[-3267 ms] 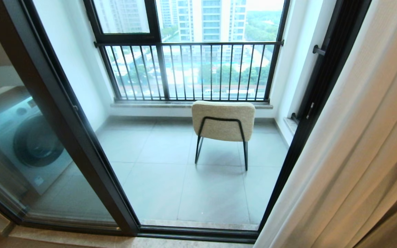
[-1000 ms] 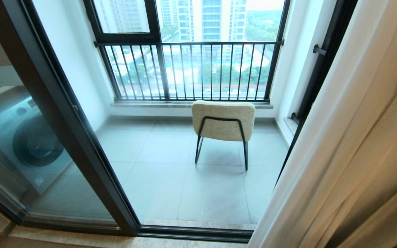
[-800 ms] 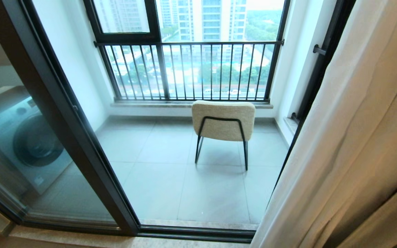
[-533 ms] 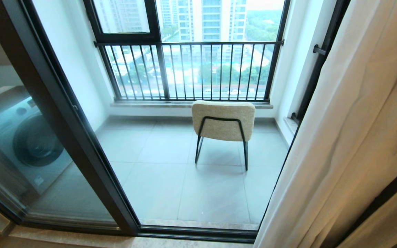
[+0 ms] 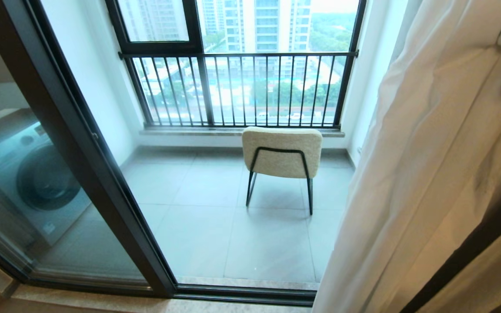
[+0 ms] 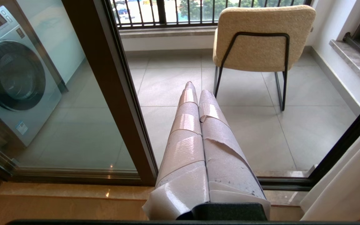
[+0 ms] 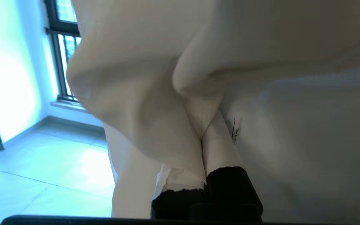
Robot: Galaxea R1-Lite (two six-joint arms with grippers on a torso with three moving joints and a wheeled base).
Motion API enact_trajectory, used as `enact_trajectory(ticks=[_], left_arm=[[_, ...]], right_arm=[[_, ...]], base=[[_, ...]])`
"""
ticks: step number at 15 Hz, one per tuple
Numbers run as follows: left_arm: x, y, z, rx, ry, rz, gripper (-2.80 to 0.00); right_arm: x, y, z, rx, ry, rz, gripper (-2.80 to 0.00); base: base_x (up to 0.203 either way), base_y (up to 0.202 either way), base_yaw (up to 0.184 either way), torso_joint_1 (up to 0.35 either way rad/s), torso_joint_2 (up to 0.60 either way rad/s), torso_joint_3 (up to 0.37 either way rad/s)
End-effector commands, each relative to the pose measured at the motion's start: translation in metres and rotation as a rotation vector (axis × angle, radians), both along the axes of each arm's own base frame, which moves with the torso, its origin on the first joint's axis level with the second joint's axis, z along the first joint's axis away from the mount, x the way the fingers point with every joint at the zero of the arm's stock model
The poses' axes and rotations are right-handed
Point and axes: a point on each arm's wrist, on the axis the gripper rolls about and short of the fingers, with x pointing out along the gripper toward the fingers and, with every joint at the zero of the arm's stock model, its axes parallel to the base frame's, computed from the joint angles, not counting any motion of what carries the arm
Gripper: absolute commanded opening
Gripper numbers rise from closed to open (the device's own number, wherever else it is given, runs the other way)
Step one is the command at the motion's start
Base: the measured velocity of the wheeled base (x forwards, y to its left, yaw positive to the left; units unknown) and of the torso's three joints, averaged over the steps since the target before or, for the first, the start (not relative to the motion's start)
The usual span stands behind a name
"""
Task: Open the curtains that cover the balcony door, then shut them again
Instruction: Close the inner curtains on both sides
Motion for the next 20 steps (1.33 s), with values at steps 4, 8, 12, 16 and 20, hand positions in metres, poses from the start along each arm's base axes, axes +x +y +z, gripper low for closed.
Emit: enact_trajectory(ticks=[4,8,12,16,20], left_arm=[[0.0,0.0,0.0,0.001,0.001,0.001,-2.8],[0.0,0.0,0.0,0.001,0.001,0.001,-2.8],[0.0,0.0,0.0,0.001,0.001,0.001,-2.8],[0.0,0.0,0.0,0.001,0.001,0.001,-2.8],[0.0,0.0,0.0,0.001,0.001,0.001,-2.8]], right_arm=[[0.012,0.011,0.012,0.039,-0.023,0.064,-2.8],[0.029,0.023,0.02,0.049,-0.057,0.105,-2.8],[0.043,0.047,0.024,0.053,-0.062,0.181,-2.8],[0.059,0.062,0.029,0.059,-0.07,0.205,-2.8],[0.066,0.063,0.025,0.057,-0.058,0.201,-2.8]], base=[[0.0,0.0,0.0,0.0,0.0,0.0],[0.0,0.0,0.0,0.0,0.0,0.0],[0.0,0.0,0.0,0.0,0.0,0.0],[0.0,0.0,0.0,0.0,0.0,0.0],[0.0,0.0,0.0,0.0,0.0,0.0]])
